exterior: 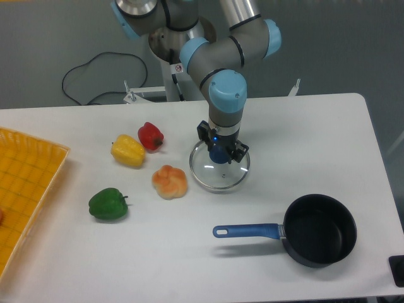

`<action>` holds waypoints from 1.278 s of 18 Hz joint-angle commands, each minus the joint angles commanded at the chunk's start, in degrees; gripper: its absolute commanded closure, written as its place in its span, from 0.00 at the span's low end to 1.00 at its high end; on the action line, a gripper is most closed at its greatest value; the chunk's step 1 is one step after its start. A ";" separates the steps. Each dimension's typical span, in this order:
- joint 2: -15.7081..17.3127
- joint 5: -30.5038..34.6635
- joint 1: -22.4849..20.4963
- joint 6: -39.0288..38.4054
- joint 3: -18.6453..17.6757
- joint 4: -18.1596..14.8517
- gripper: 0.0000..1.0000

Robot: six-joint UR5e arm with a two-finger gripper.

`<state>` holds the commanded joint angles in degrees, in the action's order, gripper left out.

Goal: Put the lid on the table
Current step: 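Lower the held glass lid onto the table beside the orange pepper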

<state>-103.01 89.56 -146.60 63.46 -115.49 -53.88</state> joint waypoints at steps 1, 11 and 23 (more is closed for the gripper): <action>-0.18 -0.09 0.00 0.00 0.00 0.00 0.40; -0.79 -1.85 0.61 -1.41 0.00 -0.09 0.40; -1.32 -1.67 0.88 -1.49 -0.18 -0.09 0.39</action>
<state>-104.33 87.89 -145.72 61.96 -115.66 -53.96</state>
